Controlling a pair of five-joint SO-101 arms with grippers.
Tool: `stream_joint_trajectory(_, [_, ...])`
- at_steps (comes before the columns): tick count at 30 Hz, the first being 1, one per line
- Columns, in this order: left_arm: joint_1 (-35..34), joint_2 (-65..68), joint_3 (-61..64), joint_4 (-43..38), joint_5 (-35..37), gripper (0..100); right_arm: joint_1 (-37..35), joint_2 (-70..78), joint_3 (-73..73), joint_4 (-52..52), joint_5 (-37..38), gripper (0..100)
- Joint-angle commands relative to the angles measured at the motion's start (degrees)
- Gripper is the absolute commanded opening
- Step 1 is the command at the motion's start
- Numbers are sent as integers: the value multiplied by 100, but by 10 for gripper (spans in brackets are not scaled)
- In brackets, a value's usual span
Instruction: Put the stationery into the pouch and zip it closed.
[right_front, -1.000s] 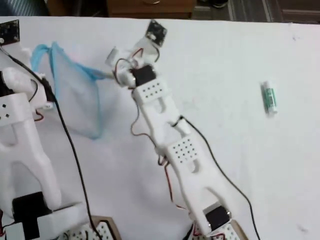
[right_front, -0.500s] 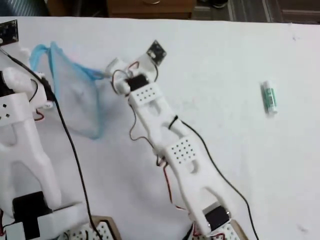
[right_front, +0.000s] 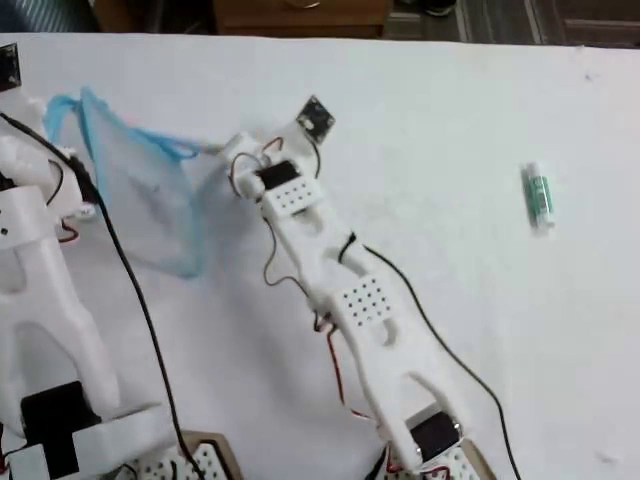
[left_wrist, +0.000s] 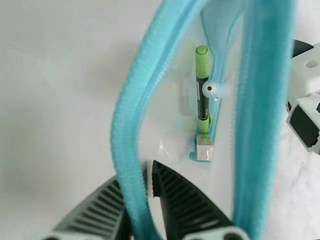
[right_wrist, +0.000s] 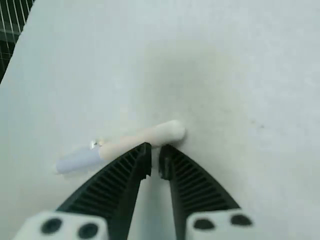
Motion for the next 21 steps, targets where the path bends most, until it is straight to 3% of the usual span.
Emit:
stream_joint_trajectory(1, [-251, 321, 26, -114, 0, 22, 40, -92, -334, 251, 114, 14])
stream_joint_trajectory(6, [-251, 321, 26, -132, 0, 22, -119, -453, -1398, 1525, 721, 16])
stream_joint_trajectory(9, [-251, 321, 26, -123, 0, 22, -242, -523, -2224, 1622, 1099, 17])
stream_joint_trajectory(12, [-251, 321, 26, -114, 0, 22, -330, -207, -2286, 409, 1987, 17])
stream_joint_trajectory(17, [-251, 321, 26, -105, 9, 22, -356, 848, -1363, -2607, 3244, 17])
stream_joint_trajectory(21, [-251, 321, 35, -88, 9, 22, -277, 1059, -1231, -2633, 3622, 17])
